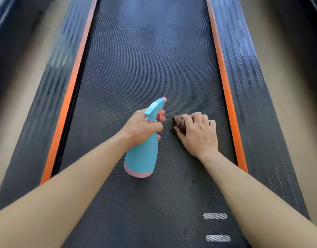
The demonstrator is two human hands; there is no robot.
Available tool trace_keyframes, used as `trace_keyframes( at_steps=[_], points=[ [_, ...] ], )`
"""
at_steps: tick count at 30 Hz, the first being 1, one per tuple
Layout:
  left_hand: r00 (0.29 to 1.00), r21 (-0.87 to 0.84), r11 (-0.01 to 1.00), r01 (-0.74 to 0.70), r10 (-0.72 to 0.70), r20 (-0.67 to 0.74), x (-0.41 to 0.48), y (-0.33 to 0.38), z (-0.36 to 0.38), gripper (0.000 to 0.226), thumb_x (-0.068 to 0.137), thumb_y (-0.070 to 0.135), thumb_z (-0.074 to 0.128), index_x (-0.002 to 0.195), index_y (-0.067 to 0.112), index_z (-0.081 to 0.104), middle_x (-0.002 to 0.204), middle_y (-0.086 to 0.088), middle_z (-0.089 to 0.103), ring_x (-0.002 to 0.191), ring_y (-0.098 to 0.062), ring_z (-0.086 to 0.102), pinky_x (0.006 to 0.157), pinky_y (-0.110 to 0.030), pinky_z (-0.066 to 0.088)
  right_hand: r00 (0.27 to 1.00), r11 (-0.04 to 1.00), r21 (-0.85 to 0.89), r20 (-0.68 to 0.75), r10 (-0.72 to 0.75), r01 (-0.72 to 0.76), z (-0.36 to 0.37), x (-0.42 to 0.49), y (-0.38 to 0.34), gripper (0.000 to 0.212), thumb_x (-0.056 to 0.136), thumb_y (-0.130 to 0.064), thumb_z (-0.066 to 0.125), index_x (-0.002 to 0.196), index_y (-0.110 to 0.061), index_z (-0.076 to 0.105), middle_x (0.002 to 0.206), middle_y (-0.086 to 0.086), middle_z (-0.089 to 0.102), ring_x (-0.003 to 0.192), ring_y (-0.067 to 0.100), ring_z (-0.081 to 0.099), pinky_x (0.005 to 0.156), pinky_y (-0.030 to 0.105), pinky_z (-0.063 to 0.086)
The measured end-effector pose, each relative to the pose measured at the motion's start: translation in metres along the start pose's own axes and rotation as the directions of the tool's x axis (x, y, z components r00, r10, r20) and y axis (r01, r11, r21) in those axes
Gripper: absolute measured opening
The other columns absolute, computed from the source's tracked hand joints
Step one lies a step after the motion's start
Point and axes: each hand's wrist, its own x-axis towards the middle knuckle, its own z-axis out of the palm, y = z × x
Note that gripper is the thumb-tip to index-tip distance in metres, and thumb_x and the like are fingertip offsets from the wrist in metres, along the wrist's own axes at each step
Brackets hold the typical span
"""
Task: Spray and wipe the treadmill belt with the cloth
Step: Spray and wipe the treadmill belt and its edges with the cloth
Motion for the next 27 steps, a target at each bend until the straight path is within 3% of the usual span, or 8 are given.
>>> trace_keyframes(
  at_steps=[5,9,12,14,17,19,22,27],
  points=[
    [0.999,-0.076,0.996,0.036,-0.038,-0.03,-0.013,-0.01,-0.006,0.03,0.069,0.014,0.064,0.098,0.02,0.069,0.124,-0.006,0.07,0.068,-0.019,0.068,0.06,-0.022,0.056,1.0,1.0,-0.002,-0.009,0.006,-0.006,-0.003,0.001,-0.002,0.046,0.093,-0.058,0.05,0.119,-0.021,0.061,0.108,0.01,0.053,0.094,0.034,0.051,0.077,0.045,0.041],
    [0.995,-0.089,0.991,0.095,-0.092,0.045,-0.015,-0.016,-0.002,0.026,0.089,-0.003,0.063,0.113,0.005,0.067,0.118,-0.01,0.07,0.071,-0.021,0.065,0.055,-0.022,0.055,0.999,0.999,0.024,-0.007,0.038,-0.038,-0.002,0.002,-0.003,0.046,0.092,-0.059,0.053,0.119,-0.022,0.062,0.107,0.01,0.054,0.093,0.033,0.052,0.078,0.045,0.043],
    [0.993,-0.102,0.99,0.102,-0.095,0.07,-0.025,-0.018,-0.001,0.025,0.091,-0.004,0.061,0.114,0.005,0.067,0.11,-0.004,0.069,0.068,-0.022,0.065,0.056,-0.025,0.056,0.996,0.997,0.053,0.083,0.042,-0.047,-0.012,0.006,-0.004,0.05,0.093,-0.061,0.051,0.128,-0.026,0.057,0.114,0.007,0.051,0.103,0.031,0.051,0.086,0.046,0.042],
    [0.987,-0.113,0.984,0.137,-0.127,0.094,-0.029,-0.022,0.001,0.025,0.09,-0.001,0.064,0.114,0.004,0.068,0.109,-0.004,0.07,0.069,-0.022,0.066,0.062,-0.03,0.059,0.981,0.993,0.062,0.176,0.084,-0.096,-0.019,0.001,-0.005,0.054,0.095,-0.061,0.05,0.136,-0.027,0.051,0.122,0.007,0.049,0.111,0.03,0.048,0.092,0.047,0.04],
    [0.982,-0.145,0.974,0.171,-0.156,0.108,-0.034,-0.026,0.005,0.037,0.081,0.009,0.071,0.117,0.004,0.067,0.109,-0.009,0.073,0.069,-0.027,0.068,0.068,-0.036,0.063,0.941,0.959,0.025,0.204,0.271,-0.282,-0.027,-0.029,-0.026,0.055,0.096,-0.059,0.048,0.136,-0.021,0.048,0.127,0.01,0.047,0.114,0.033,0.046,0.093,0.05,0.04],
    [0.98,-0.171,0.969,0.177,-0.158,0.119,-0.036,-0.028,0.004,0.035,0.086,0.005,0.069,0.12,0.003,0.066,0.109,-0.006,0.072,0.067,-0.026,0.066,0.063,-0.032,0.061,0.908,0.921,0.015,0.176,0.381,-0.389,-0.024,-0.051,-0.048,0.054,0.094,-0.056,0.053,0.132,-0.017,0.05,0.123,0.012,0.048,0.11,0.034,0.047,0.09,0.052,0.042],
    [0.974,-0.157,0.97,0.187,-0.162,0.161,-0.033,-0.038,-0.001,0.027,0.092,-0.002,0.062,0.119,-0.001,0.065,0.109,-0.003,0.071,0.066,-0.022,0.064,0.058,-0.027,0.058,0.917,0.92,0.002,0.076,0.392,-0.393,-0.015,-0.065,-0.06,0.052,0.09,-0.054,0.06,0.124,-0.015,0.057,0.114,0.012,0.052,0.1,0.034,0.05,0.083,0.049,0.041],
    [0.96,-0.084,0.975,0.207,-0.187,0.207,-0.017,-0.045,-0.008,0.039,0.071,0.016,0.07,0.109,0.006,0.069,0.099,-0.003,0.072,0.067,-0.025,0.069,0.072,-0.04,0.064,0.926,0.927,0.008,-0.011,0.376,-0.376,-0.007,-0.06,-0.055,0.052,0.093,-0.057,0.047,0.123,-0.016,0.06,0.115,0.01,0.053,0.099,0.033,0.051,0.083,0.048,0.041]
  ],
)
